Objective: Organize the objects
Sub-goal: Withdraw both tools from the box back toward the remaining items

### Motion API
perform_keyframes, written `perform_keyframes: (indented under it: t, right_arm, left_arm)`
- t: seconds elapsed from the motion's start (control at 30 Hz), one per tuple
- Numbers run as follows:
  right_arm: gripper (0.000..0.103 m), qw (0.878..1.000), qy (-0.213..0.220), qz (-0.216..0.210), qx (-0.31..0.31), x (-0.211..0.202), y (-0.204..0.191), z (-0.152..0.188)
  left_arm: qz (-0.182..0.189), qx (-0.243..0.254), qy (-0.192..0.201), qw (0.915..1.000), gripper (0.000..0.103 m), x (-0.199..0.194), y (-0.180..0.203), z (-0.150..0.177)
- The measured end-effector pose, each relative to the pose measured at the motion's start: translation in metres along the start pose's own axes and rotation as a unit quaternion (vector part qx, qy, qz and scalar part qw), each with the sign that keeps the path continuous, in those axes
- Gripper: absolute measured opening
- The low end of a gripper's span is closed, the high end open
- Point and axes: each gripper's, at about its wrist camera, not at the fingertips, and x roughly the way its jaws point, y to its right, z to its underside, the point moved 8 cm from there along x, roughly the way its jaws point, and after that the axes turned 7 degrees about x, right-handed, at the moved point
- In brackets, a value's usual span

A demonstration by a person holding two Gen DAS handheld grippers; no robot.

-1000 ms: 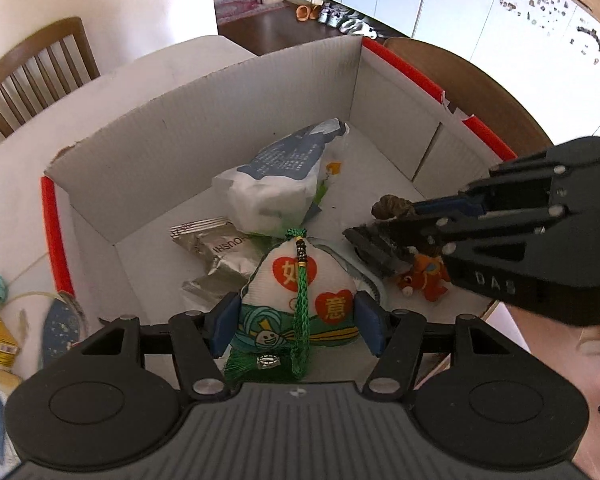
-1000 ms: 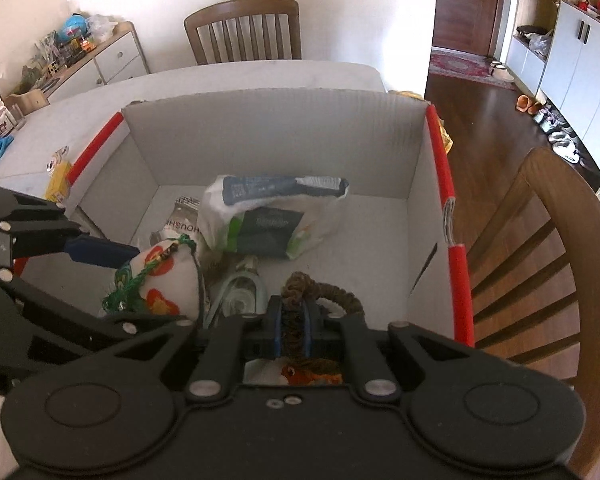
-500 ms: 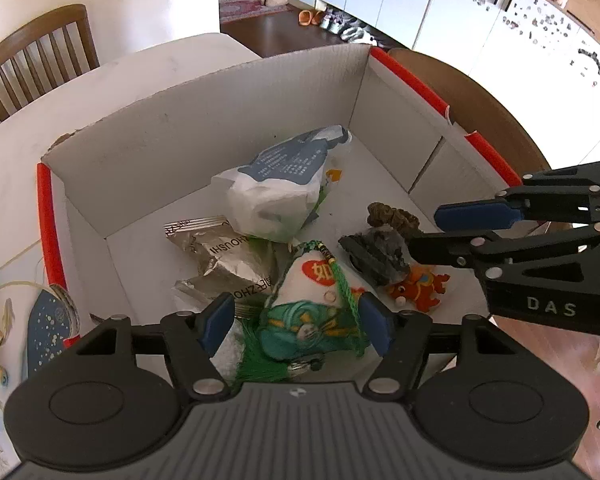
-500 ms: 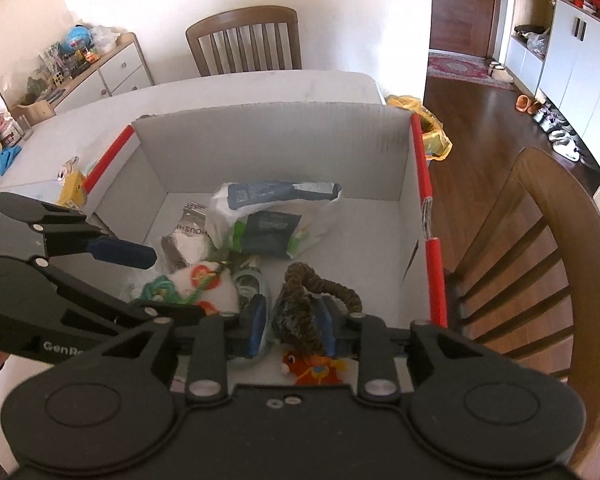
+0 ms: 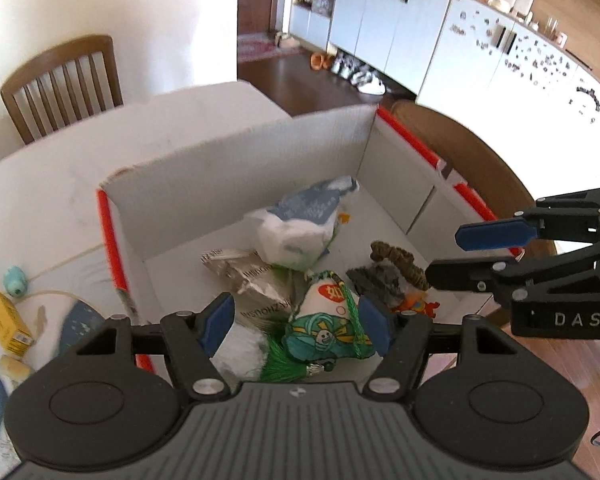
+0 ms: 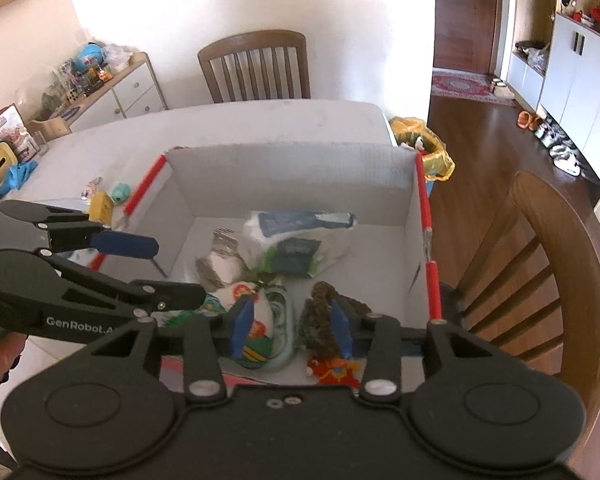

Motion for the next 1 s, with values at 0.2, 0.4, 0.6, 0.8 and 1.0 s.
perform_keyframes:
  t: [0.2,0.4,0.6,0.8,1.0]
  right_arm:
    - [0.051,1.0,0.017,-0.001,-0.013,-0.014,-0.024,-0.008]
    - [0.063,0.999,0.034,0.003,-0.026,-0.025,-0.054,-0.016]
    - [0.071,0.998,0.041,0.003,-0.041,-0.025,-0.088,-0.022]
    - [0.079,0.998,0.04,0.001,-0.049,-0.017,-0.125,-0.026]
    - [0.089,0.997,0.042,-0.005,-0.058,-0.009,-0.164,-0.029]
  left_arm:
    - [-0.008,-0.009,0.034,0.9993,0.068,-0.031,-0.01,-0.001]
    - [-0.013,-0.024,0.065,0.9975,0.071,-0.061,-0.031,0.002]
    - [-0.021,-0.039,0.092,0.9948,0.073,-0.091,-0.06,0.012]
    - [-0.034,-0.053,0.105,0.9925,0.077,-0.115,-0.095,0.027]
    - [-0.049,-0.069,0.11,0.9903,0.078,-0.131,-0.134,0.044]
